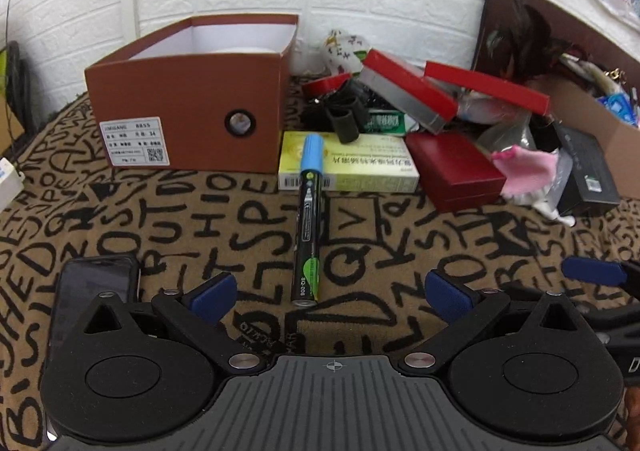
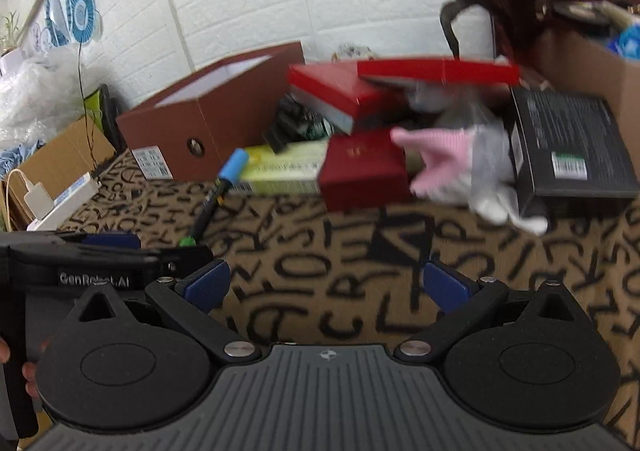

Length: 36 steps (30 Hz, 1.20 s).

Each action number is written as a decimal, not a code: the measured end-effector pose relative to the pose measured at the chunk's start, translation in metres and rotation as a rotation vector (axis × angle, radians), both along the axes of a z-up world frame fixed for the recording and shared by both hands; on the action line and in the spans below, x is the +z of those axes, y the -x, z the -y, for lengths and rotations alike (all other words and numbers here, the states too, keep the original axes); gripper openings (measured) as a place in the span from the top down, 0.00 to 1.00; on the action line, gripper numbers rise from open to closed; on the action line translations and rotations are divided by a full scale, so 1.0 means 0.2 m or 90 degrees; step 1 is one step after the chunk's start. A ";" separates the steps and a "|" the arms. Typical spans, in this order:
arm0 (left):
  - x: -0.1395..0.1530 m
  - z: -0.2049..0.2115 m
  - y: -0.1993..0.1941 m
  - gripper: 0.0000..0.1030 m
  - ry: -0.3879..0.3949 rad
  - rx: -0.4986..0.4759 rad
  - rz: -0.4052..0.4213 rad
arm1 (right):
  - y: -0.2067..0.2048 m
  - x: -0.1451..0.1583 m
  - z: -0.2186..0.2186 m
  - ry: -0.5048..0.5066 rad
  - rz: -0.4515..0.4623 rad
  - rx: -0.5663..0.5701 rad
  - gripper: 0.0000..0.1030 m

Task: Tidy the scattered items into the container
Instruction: 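Return to the table and grasp the blue-capped marker with the left gripper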

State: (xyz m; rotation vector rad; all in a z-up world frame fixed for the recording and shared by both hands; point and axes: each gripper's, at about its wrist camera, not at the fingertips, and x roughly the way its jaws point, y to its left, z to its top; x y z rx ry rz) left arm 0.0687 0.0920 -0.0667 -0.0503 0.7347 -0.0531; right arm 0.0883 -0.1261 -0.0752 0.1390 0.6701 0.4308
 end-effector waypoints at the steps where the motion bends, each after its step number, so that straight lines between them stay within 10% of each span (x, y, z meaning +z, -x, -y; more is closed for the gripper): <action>1: 0.00 0.00 0.00 0.00 0.002 0.001 0.003 | 0.00 -0.01 0.00 -0.001 -0.005 -0.002 0.01; 18: 0.02 -0.05 -0.17 0.10 0.025 0.016 0.015 | -0.15 -0.02 -0.12 0.081 0.066 -0.013 0.14; 33: -0.05 -0.13 -0.36 0.37 0.041 0.023 -0.022 | -0.39 -0.05 -0.17 0.102 0.072 -0.055 0.21; 36: -0.05 -0.14 -0.39 0.58 0.031 0.027 -0.023 | -0.44 -0.06 -0.18 0.097 0.058 -0.057 0.27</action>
